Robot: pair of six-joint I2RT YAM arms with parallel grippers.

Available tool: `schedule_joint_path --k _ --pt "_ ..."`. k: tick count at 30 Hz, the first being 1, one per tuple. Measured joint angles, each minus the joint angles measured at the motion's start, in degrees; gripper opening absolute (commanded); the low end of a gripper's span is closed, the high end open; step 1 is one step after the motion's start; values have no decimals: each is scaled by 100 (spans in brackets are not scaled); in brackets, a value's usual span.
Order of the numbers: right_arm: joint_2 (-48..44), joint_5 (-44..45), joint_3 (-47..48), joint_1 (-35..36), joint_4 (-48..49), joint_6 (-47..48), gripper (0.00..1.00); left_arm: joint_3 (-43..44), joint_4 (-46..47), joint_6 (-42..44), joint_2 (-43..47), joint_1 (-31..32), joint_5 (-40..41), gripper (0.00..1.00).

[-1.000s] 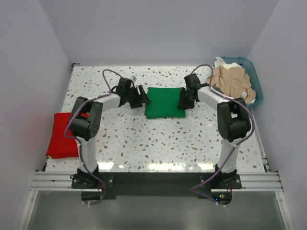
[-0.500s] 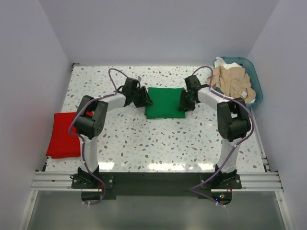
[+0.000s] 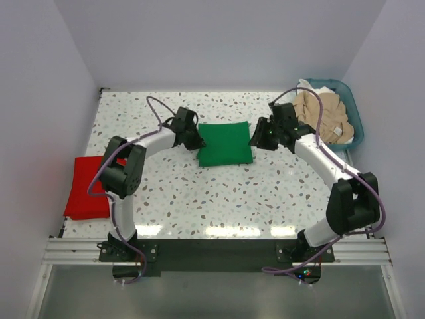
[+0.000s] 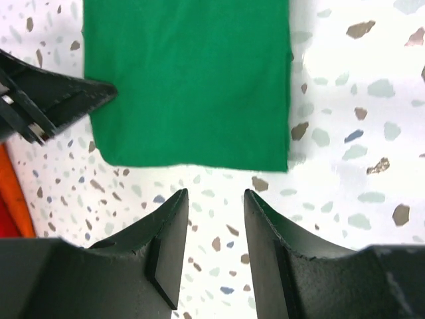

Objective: Fold and stack the t-shirts
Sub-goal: Neatly place the folded tshirt to the corner

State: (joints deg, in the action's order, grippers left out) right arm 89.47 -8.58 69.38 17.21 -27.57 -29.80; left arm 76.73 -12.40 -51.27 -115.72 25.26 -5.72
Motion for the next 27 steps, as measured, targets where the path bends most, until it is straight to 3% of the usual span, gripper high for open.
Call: schedule_joint_path --k 6,18,27 --pt "-420 -192 -557 20 35 -33 43 -7 -833 -483 964 -610 420 0" --pt "-826 -431 -695 116 20 -31 43 -13 -2557 -514 2247 -2839 1298 0" --pt "-852 -463 -695 153 15 -28 43 162 -3534 -258 2986 -3606 1993 0"
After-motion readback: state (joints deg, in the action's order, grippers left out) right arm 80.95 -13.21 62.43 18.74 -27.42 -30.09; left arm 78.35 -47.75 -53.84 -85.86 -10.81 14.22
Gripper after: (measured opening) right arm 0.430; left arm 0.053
